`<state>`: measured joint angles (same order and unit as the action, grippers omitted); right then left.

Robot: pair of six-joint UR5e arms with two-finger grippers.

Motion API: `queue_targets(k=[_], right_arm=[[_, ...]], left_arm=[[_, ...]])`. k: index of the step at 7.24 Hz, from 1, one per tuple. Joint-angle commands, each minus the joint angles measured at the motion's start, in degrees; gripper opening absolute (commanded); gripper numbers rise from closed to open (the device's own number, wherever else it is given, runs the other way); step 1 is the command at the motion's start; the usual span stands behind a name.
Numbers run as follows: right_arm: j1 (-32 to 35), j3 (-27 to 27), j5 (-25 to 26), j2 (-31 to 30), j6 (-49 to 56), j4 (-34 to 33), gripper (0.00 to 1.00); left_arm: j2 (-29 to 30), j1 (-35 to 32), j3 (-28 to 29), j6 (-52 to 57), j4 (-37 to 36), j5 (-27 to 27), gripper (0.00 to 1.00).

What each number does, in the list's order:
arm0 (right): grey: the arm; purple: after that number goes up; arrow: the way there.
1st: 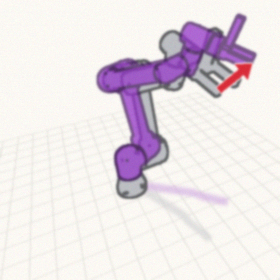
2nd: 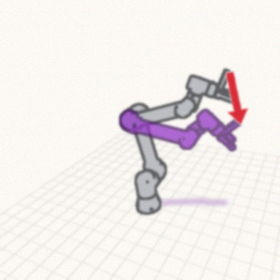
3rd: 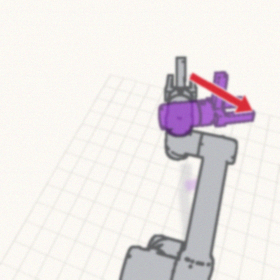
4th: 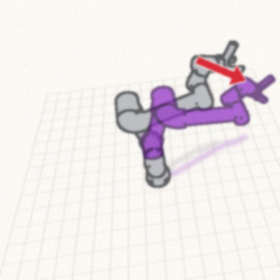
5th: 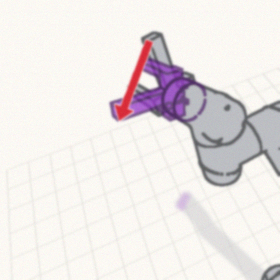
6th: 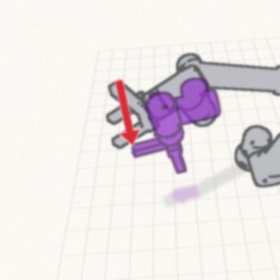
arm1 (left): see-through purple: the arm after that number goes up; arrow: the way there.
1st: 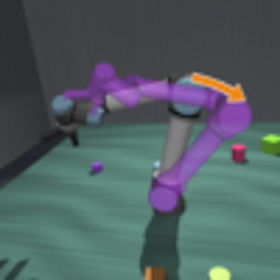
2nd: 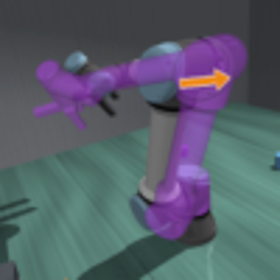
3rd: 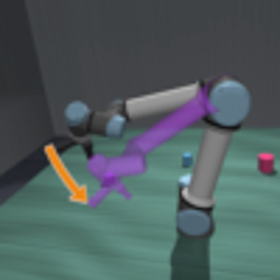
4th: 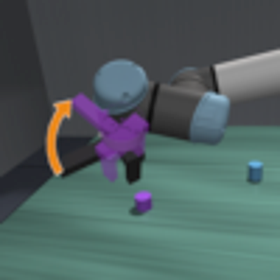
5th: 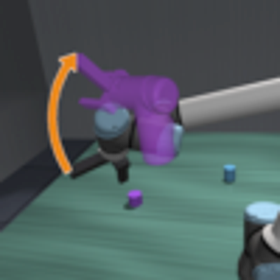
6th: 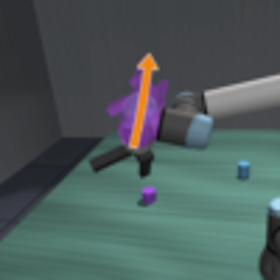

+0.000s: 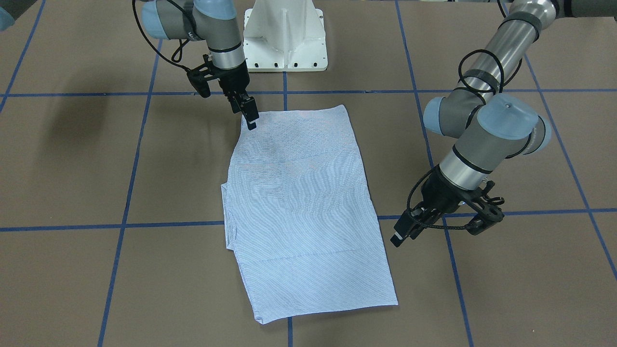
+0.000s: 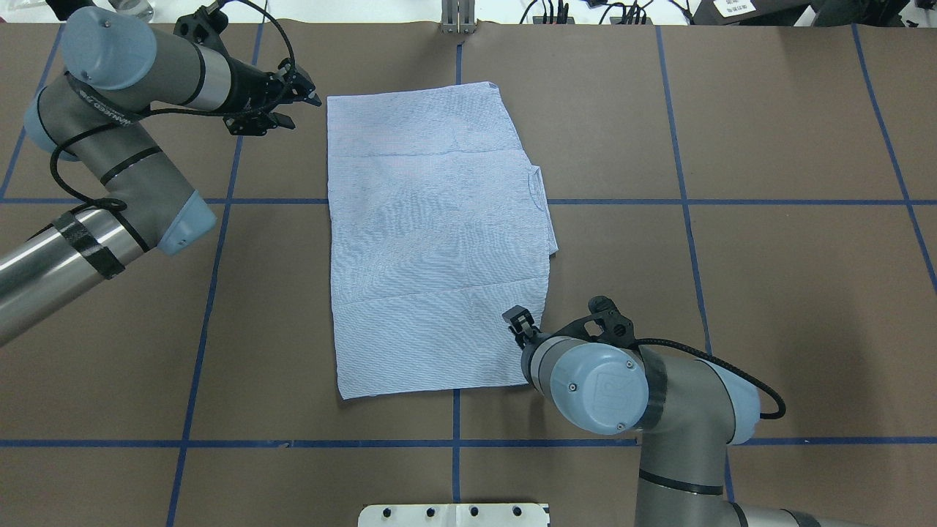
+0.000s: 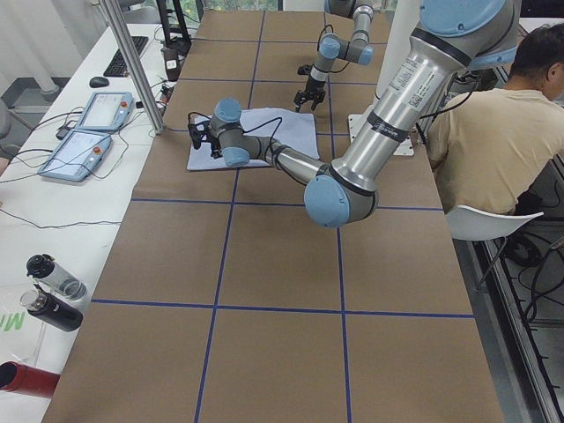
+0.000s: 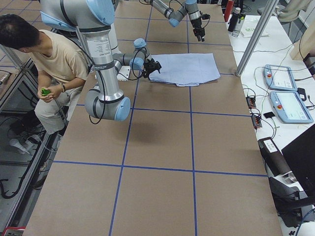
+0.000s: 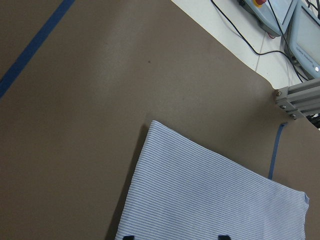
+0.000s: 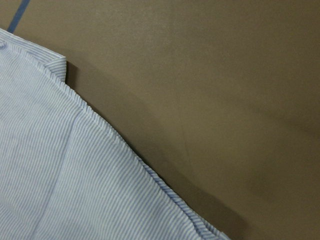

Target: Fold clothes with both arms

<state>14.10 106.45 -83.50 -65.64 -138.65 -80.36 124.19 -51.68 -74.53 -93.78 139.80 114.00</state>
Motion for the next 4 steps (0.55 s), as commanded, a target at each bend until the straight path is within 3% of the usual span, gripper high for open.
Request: queue_targets(k=[1, 4], right_arm=[[-0.04, -2.73, 0.0, 1.91, -0.22, 0.03, 0.96], [-0.04, -2.48, -0.17, 1.83, -0.22, -0.93, 0.94]], left_arm=[[0.0, 0.0, 0.0, 0.0, -0.06, 0.0, 0.64], [0.0, 0.09, 0.0, -0.96, 0.03, -0.09, 0.64]])
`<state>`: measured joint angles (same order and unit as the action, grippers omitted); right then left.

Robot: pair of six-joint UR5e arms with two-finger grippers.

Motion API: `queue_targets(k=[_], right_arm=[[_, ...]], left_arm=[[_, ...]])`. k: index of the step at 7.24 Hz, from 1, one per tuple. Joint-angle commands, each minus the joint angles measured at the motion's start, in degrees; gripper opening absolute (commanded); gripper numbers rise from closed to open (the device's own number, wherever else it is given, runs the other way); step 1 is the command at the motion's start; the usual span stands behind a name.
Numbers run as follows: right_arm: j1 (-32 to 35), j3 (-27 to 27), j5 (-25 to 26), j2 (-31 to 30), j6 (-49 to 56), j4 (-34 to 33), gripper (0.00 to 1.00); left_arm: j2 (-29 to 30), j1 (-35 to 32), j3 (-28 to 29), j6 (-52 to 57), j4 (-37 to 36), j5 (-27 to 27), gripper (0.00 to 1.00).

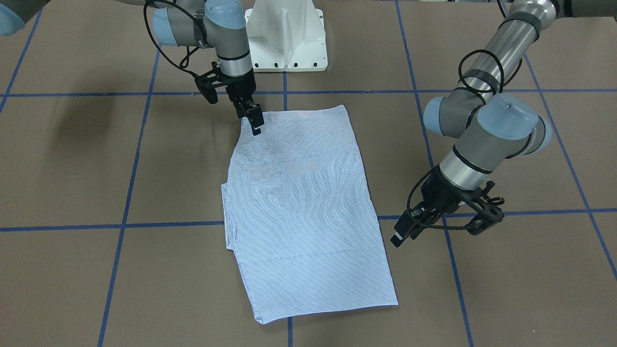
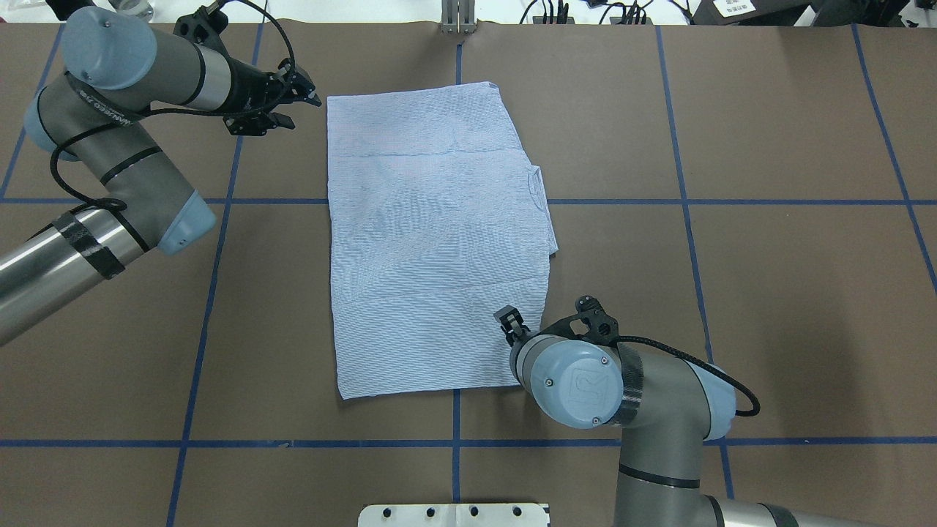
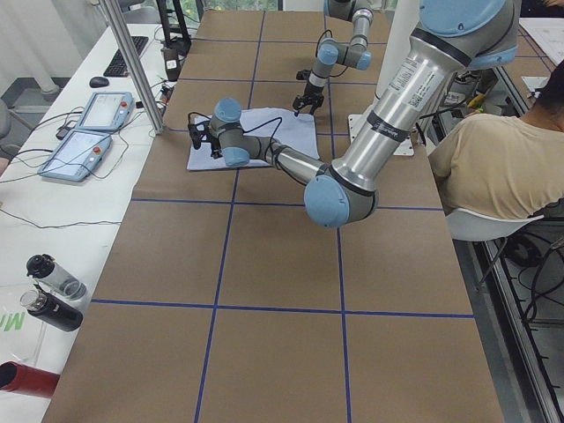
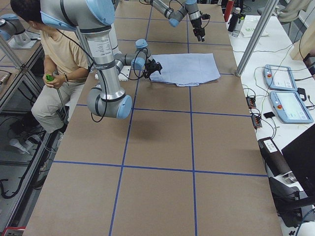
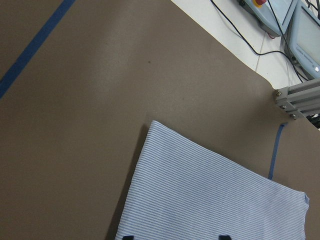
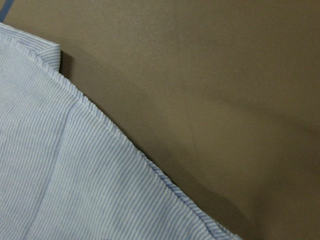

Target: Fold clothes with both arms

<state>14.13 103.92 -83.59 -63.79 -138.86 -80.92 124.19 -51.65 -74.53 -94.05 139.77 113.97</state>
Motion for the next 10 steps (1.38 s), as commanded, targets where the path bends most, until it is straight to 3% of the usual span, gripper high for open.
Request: queue_targets(k=[1, 4, 5, 7, 10], right_arm=[[-0.15, 0.31, -0.08, -0.28, 0.0, -0.9, 0.94], [-0.76, -0.04, -0.08, -0.28, 0.0, -0.9, 0.88], [-0.85, -0.13, -0.08, -0.2, -0.09, -0.9, 0.71], [-0.94, -0.04, -0.08, -0.11, -2.2, -0.9, 0.02], [-0.94, 0.67, -0.25, 0.07, -2.2, -0.9, 0.0]], left_arm=[[0.09, 0.06, 0.0, -1.04, 0.07, 0.02, 0.64], [0.09, 0.06, 0.0, -1.13, 0.07, -0.06, 0.64], [0.09, 0.06, 0.0, -1.22, 0.07, -0.06, 0.64], [0.09, 0.06, 0.0, -1.22, 0.07, -0.06, 0.64], [0.0, -0.03, 0.0, -1.22, 0.07, -0.06, 0.64]])
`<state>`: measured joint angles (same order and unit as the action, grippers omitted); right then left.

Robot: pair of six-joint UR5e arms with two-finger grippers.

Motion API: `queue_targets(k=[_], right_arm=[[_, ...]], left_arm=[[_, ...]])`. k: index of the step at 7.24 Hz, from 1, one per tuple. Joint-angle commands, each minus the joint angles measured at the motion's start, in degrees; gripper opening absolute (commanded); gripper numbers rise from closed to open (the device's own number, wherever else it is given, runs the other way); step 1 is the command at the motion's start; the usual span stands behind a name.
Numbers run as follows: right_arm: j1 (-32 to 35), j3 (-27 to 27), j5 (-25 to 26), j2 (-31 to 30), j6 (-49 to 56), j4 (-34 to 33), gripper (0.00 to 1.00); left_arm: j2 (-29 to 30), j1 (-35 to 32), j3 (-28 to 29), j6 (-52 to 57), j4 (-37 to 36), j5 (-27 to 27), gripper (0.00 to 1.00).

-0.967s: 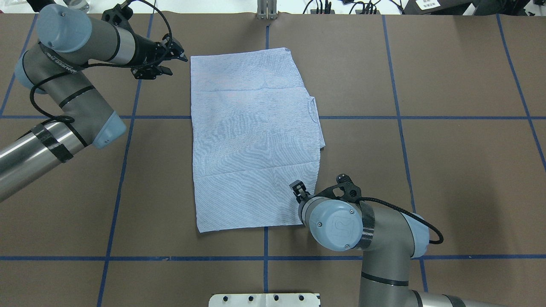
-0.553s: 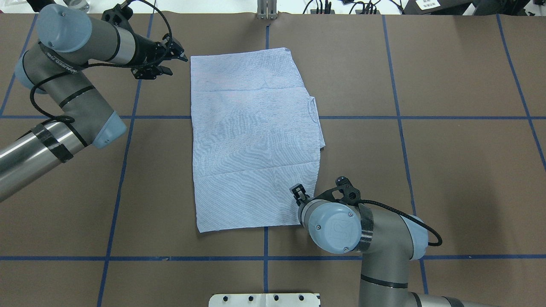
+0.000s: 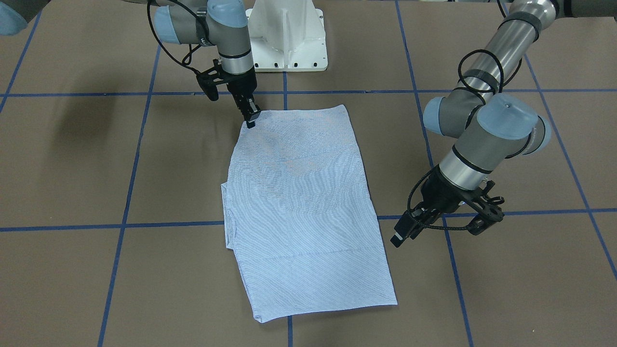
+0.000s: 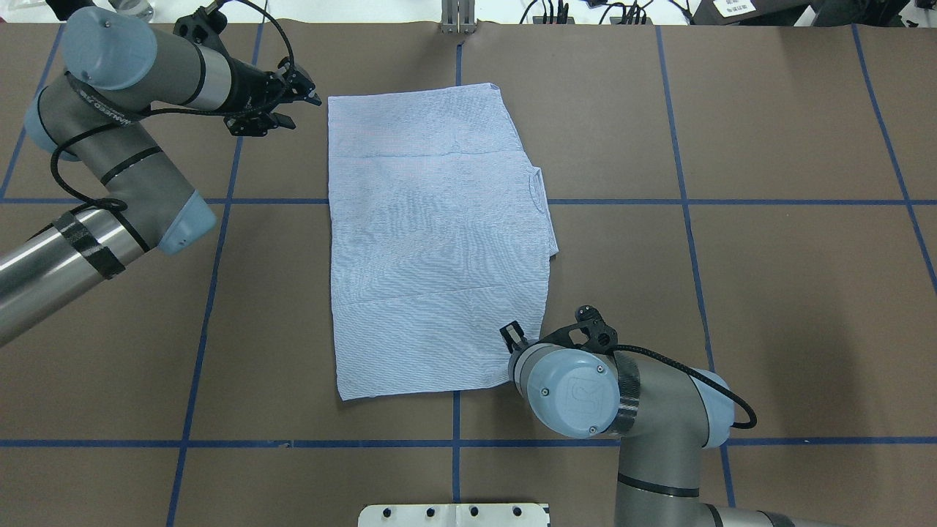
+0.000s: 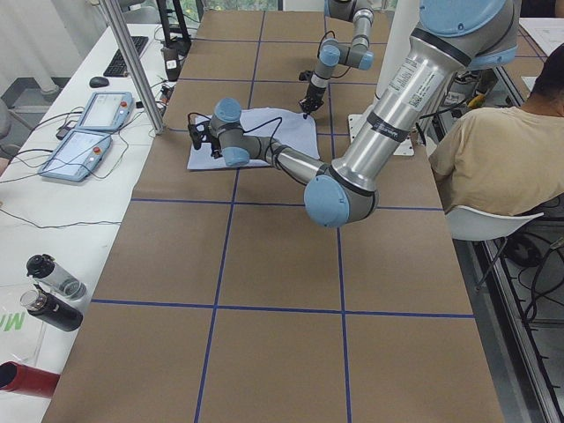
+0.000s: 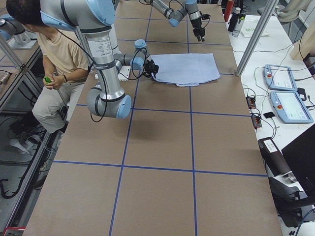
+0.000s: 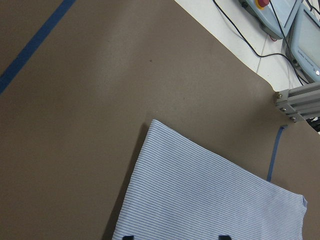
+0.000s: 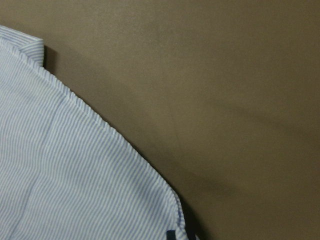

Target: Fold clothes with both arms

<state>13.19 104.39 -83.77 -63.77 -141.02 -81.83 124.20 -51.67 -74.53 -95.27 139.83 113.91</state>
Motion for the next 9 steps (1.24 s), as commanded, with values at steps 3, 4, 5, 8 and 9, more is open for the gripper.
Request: queue_targets(k=[3, 4, 5, 8, 9], right_arm=[[0.08, 4.22, -0.08, -0.13, -0.13, -3.84, 0.0], [-0.09, 5.03, 0.01, -0.65, -0.13, -4.47, 0.0], [-0.44, 5.21, 0.1, -0.66, -0.22, -4.48, 0.0], [-1.59, 5.12, 0.1, -0.66, -0.22, -4.48, 0.0], [-1.59, 5.21, 0.1, -0.74, -0.22, -4.48, 0.0]], left_arm=[[-5.43, 3.56, -9.43, -9.63, 0.18, -0.35, 0.64], [-9.37, 6.9, -15.15, -14.02, 0.18, -1.66, 0.64], [-11.33, 11.72, -18.34, -17.89, 0.09, -5.76, 0.64], [-20.37, 23.24, -26.44, -24.94, 0.09, -13.07, 0.64], [-21.62, 26.15, -27.15, -28.62, 0.09, -14.83, 0.64]])
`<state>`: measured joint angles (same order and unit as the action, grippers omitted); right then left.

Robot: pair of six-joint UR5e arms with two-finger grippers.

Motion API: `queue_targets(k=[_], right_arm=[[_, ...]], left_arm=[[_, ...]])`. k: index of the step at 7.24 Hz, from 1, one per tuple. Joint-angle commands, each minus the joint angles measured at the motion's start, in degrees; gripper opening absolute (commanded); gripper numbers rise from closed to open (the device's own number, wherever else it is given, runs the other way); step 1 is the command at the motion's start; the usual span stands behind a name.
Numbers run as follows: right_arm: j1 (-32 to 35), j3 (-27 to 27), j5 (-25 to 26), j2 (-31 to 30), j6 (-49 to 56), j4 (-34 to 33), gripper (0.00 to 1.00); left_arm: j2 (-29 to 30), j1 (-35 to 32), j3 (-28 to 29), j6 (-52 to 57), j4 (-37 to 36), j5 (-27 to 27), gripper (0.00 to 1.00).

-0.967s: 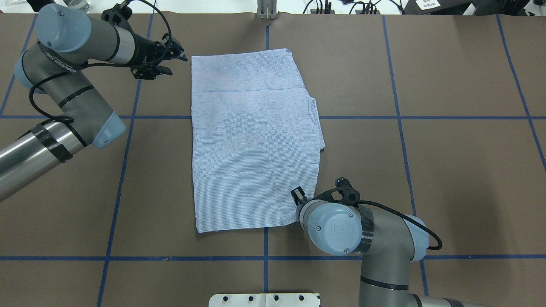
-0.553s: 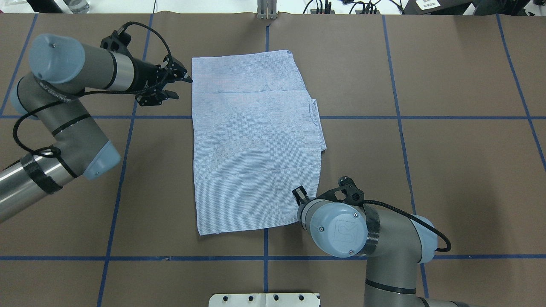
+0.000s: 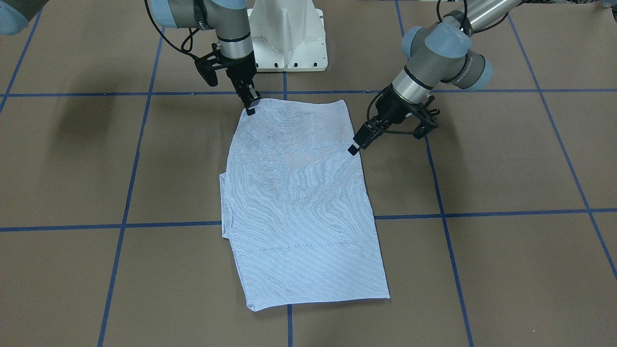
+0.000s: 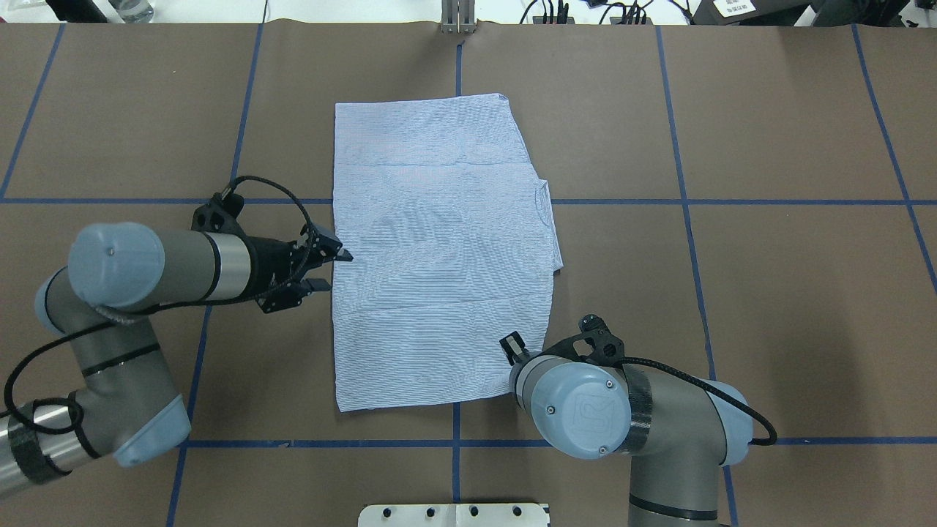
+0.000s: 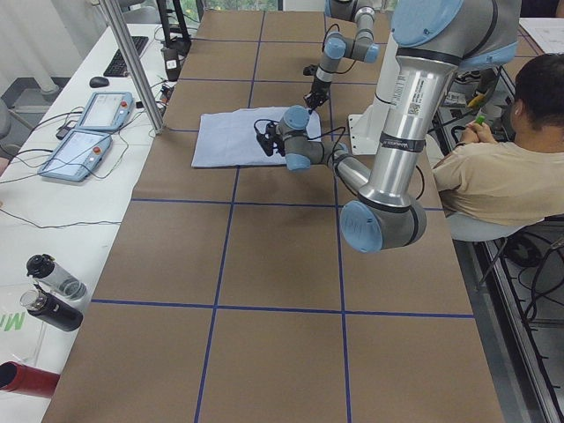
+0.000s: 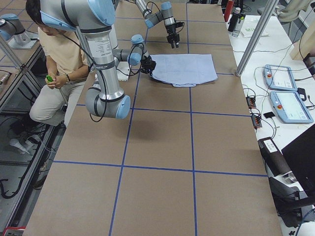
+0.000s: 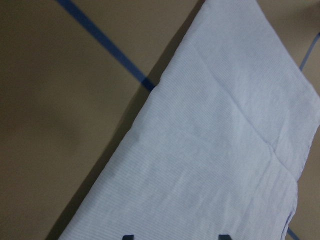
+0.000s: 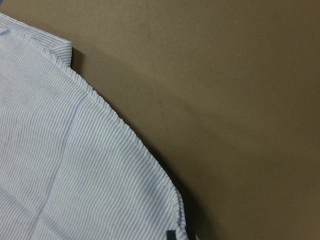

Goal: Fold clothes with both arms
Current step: 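Move the left gripper to the other near corner and grasp it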

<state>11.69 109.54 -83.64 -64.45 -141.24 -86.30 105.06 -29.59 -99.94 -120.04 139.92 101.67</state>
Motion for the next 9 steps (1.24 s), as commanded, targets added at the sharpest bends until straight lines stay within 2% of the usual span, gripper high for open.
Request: queue_targets(k=[1, 4, 9], right_arm=[[-0.09, 0.14, -0.03, 0.02, 0.0, -0.01, 0.0], [-0.09, 0.15, -0.12, 0.2, 0.0, -0.01, 0.0], [-0.09, 0.94, -0.2, 0.11, 0.09, -0.01, 0.0]], left_arm=[[-4.41, 6.89, -3.14, -5.54, 0.0, -4.18, 0.64], [-6.79, 12.79, -4.73, -9.24, -0.09, -7.53, 0.63], [-8.47, 17.11, -6.15, -10.65, 0.0, -9.91, 0.57]])
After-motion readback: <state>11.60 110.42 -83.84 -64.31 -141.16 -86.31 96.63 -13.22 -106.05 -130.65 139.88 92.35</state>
